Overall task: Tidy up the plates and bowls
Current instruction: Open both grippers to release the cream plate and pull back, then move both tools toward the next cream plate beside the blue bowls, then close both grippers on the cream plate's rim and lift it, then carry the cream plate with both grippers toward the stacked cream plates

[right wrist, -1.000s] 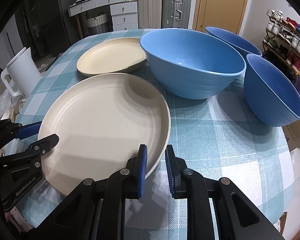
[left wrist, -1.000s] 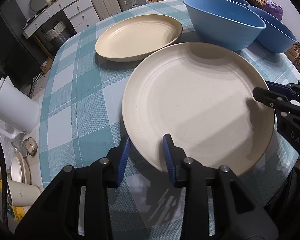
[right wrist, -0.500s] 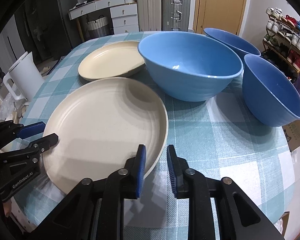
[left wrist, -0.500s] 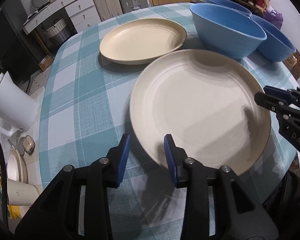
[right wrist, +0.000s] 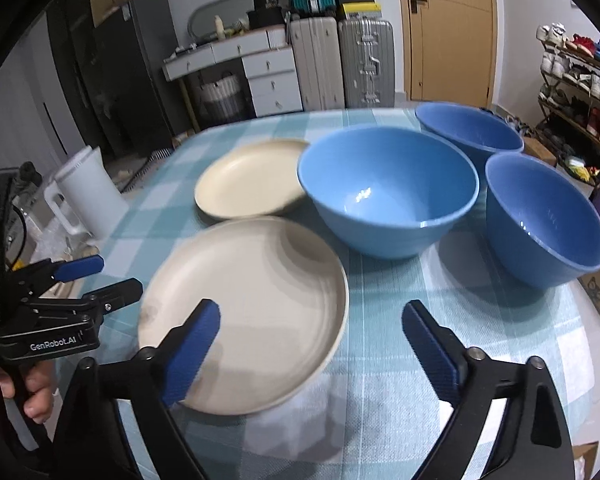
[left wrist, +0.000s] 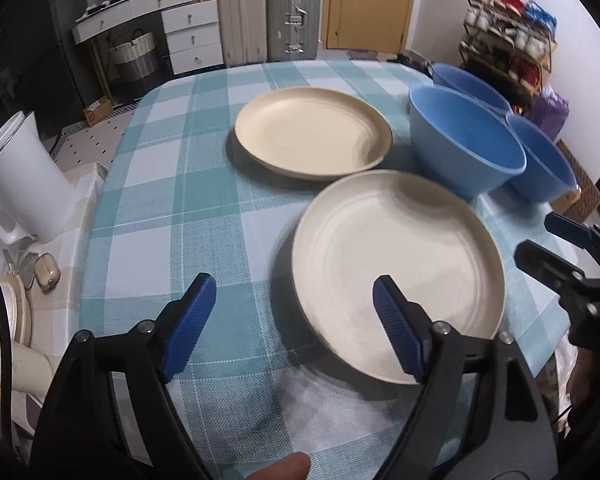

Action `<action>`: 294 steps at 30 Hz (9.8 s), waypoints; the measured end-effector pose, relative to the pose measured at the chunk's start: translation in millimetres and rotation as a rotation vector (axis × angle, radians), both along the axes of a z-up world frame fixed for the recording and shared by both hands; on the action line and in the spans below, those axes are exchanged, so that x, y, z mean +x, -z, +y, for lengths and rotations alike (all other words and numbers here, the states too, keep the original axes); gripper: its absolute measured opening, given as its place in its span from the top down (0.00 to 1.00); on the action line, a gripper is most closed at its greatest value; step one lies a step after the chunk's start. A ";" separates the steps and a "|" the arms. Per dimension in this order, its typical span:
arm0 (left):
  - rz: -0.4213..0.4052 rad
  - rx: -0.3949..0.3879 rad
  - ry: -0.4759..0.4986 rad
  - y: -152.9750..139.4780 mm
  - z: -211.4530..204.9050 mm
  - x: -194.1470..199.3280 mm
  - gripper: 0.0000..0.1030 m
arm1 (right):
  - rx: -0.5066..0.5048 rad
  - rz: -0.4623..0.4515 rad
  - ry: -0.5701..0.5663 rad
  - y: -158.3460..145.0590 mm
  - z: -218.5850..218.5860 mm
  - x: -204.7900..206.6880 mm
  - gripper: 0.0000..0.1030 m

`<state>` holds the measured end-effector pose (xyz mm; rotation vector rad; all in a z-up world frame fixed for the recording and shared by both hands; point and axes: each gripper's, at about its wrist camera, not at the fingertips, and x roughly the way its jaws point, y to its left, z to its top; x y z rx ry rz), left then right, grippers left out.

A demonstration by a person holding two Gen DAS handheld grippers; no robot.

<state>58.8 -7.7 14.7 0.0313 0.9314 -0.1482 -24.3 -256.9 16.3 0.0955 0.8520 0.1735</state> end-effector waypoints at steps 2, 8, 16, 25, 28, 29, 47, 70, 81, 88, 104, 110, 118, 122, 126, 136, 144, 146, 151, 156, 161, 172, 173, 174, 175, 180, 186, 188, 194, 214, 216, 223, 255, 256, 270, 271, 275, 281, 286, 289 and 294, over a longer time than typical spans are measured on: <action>-0.018 -0.024 -0.002 -6.2 2.6 -1.6 0.16 | 0.012 -0.020 -0.009 -6.9 -0.5 -0.6 0.01; -0.065 -0.061 -0.002 -22.6 2.1 -8.9 0.01 | 0.017 -0.077 -0.041 -28.6 -3.1 -2.1 0.01; -0.080 -0.120 -0.025 -34.3 1.8 -6.3 0.01 | -0.014 -0.125 -0.070 -50.6 -8.6 4.4 0.01; -0.115 -0.140 -0.059 -59.4 9.7 10.1 0.01 | -0.040 -0.170 -0.118 -84.3 -8.9 21.1 0.01; -0.118 -0.143 -0.067 -66.7 13.0 14.6 0.01 | -0.055 -0.182 -0.137 -95.2 -4.8 27.9 0.01; -0.118 -0.143 -0.070 -68.7 14.2 16.2 0.01 | -0.061 -0.186 -0.141 -98.4 -3.2 30.6 0.01; -0.126 -0.135 -0.123 -87.0 40.3 57.2 0.01 | -0.067 -0.191 -0.179 -137.4 7.8 84.9 0.01; -0.079 -0.115 -0.167 -76.8 38.7 118.0 0.01 | -0.067 -0.086 -0.226 -126.0 5.3 162.3 0.01; -0.012 -0.095 -0.209 -46.3 36.7 156.3 0.01 | -0.054 0.027 -0.255 -89.9 3.9 208.3 0.01; 0.023 -0.101 -0.224 -24.7 41.1 173.0 0.01 | -0.060 0.087 -0.260 -68.2 6.1 231.4 0.01; 0.103 -0.125 -0.281 18.2 61.0 201.0 0.01 | -0.094 0.221 -0.305 -17.6 24.9 274.7 0.01; 0.124 -0.124 -0.287 28.7 62.4 208.7 0.01 | -0.106 0.238 -0.307 -4.3 28.4 289.9 0.01; 0.163 -0.124 -0.304 44.2 63.4 216.5 0.01 | -0.114 0.292 -0.307 15.5 32.9 310.3 0.06; 0.184 -0.135 -0.313 52.1 65.3 220.3 0.01 | -0.126 0.311 -0.323 23.0 36.9 313.5 0.07; 0.200 -0.148 -0.311 58.4 66.4 224.3 0.01 | -0.139 0.357 -0.359 33.6 44.0 319.2 0.09; 0.232 -0.161 -0.264 67.6 59.7 230.2 0.19 | -0.185 0.413 -0.376 53.0 53.7 328.2 0.18; 0.263 -0.182 -0.246 77.8 55.7 233.1 0.36 | -0.211 0.458 -0.372 65.6 51.8 331.6 0.29; 0.259 -0.182 -0.243 78.0 54.6 234.0 0.38 | -0.207 0.462 -0.368 67.9 50.5 332.8 0.36; 0.257 -0.182 -0.231 77.3 51.7 232.9 0.50 | -0.210 0.470 -0.357 71.9 48.0 334.5 0.51; 0.252 -0.166 -0.223 77.3 48.6 232.9 0.58 | -0.227 0.468 -0.357 72.5 45.8 333.3 0.65; 0.246 -0.153 -0.224 77.0 47.5 232.5 0.67 | -0.247 0.459 -0.355 72.4 45.0 331.8 0.79; 0.223 -0.173 -0.211 75.0 40.6 228.5 0.86 | -0.313 0.422 -0.358 72.2 49.9 325.6 0.85; 0.223 -0.173 -0.213 75.0 40.8 228.3 0.86 | -0.316 0.418 -0.359 72.2 50.1 325.1 0.85; 0.223 -0.175 -0.214 74.9 41.5 228.0 0.86 | -0.315 0.415 -0.360 72.0 50.0 324.7 0.85; 0.223 -0.175 -0.216 74.7 41.6 227.6 0.86 | -0.312 0.414 -0.360 71.8 50.0 324.4 0.85; 0.222 -0.167 -0.226 74.3 43.6 226.8 0.86 | -0.310 0.408 -0.365 71.5 51.9 322.8 0.86; 0.214 -0.168 -0.237 70.9 47.7 225.6 0.86 | -0.306 0.399 -0.366 68.1 55.3 322.0 0.86; 0.207 -0.167 -0.243 68.7 49.9 224.7 0.86 | -0.305 0.390 -0.370 65.1 56.5 322.2 0.86; 0.192 -0.163 -0.256 60.7 55.7 220.7 0.86 | -0.301 0.371 -0.380 56.7 61.9 319.7 0.86; 0.124 -0.155 -0.266 18.8 57.9 202.5 0.86 | -0.278 0.304 -0.376 19.4 66.8 306.2 0.86; 0.117 -0.154 -0.269 14.3 59.2 199.0 0.86 | -0.278 0.294 -0.378 14.4 68.6 304.0 0.86; 0.090 -0.154 -0.279 -3.8 63.0 186.6 0.86 | -0.271 0.264 -0.383 -2.5 72.0 293.9 0.86; -0.008 -0.138 -0.217 -77.9 27.1 113.7 0.86 | -0.216 0.164 -0.343 -61.9 40.2 226.9 0.85; -0.011 -0.137 -0.213 -79.9 25.2 110.5 0.86 | -0.215 0.163 -0.342 -62.8 39.2 225.6 0.85; -0.038 -0.122 -0.186 -95.4 16.0 83.0 0.86 | -0.201 0.140 -0.331 -71.9 28.7 191.2 0.85; -0.040 -0.121 -0.184 -96.6 15.0 79.8 0.86 | -0.198 0.137 -0.330 -72.9 27.6 189.0 0.85; -0.044 -0.120 -0.175 -99.0 13.3 72.6 0.86 | -0.194 0.130 -0.322 -76.6 24.5 176.7 0.85; -0.042 -0.118 -0.159 -98.6 10.5 61.2 0.86 | -0.193 0.119 -0.314 -79.5 21.9 164.1 0.85; -0.044 -0.117 -0.146 -99.5 9.0 54.1 0.86 | -0.175 0.110 -0.310 -81.3 17.8 156.0 0.85; -0.047 -0.112 -0.141 -99.0 9.5 49.1 0.86 | -0.169 0.105 -0.310 -82.4 17.2 149.1 0.85; -0.047 -0.118 -0.130 -97.7 11.3 40.8 0.86 | -0.152 0.099 -0.313 -81.9 15.4 140.3 0.85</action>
